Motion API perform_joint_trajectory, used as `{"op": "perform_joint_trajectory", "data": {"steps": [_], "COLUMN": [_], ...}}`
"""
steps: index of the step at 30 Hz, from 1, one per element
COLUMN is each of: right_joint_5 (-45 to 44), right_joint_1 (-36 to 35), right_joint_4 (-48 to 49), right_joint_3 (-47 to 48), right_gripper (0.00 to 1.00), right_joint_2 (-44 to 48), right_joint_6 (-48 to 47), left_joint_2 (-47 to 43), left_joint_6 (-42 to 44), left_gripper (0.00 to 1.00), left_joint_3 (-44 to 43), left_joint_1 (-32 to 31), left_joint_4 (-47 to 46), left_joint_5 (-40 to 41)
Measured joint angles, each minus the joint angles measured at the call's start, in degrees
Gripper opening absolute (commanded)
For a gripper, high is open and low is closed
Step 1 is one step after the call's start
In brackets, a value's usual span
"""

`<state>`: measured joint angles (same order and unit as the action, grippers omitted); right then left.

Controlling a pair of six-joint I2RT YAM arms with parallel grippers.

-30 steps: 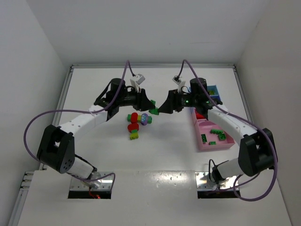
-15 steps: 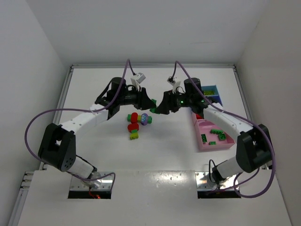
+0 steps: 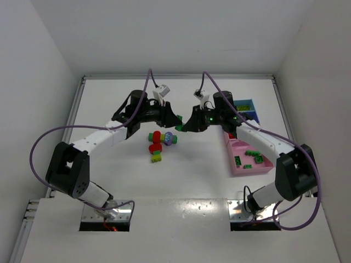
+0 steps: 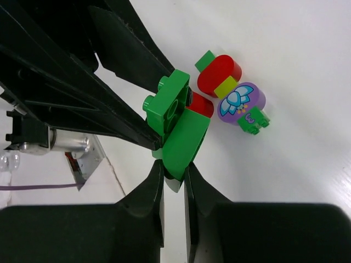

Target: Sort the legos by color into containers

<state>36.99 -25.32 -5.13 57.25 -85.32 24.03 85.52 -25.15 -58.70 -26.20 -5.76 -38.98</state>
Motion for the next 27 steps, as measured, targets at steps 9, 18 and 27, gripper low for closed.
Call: {"op": "perform_joint_trajectory", "data": {"steps": [9,18,27], "right_joint_5": [-3.3,-14.6,-26.4], "right_joint_1": [-0.3,-1.4,-0.2], "right_joint_4": [-0.8,-4.7,-8.6], "right_joint_3": [0.7,0.9,0.9], "right_gripper": [0.00,0.00,0.00], "right_joint_2": [-0.1,0.2,0.7], "right_joint_6": [-0.6,-3.6,-8.9], "left_joint_2": [0.0,-0.1,-0.6], "left_joint_6": [0.0,1.0,2.3], "left_gripper": [0.02,0.01,0.01], "left_joint_3": [0.0,-0.1,-0.1], "left_joint_1": [-0.2,-0.8,-0.5], "left_joint_4": [0.1,5.0,8.0], "left_joint_5": [3.6,15.3,19.3]}}
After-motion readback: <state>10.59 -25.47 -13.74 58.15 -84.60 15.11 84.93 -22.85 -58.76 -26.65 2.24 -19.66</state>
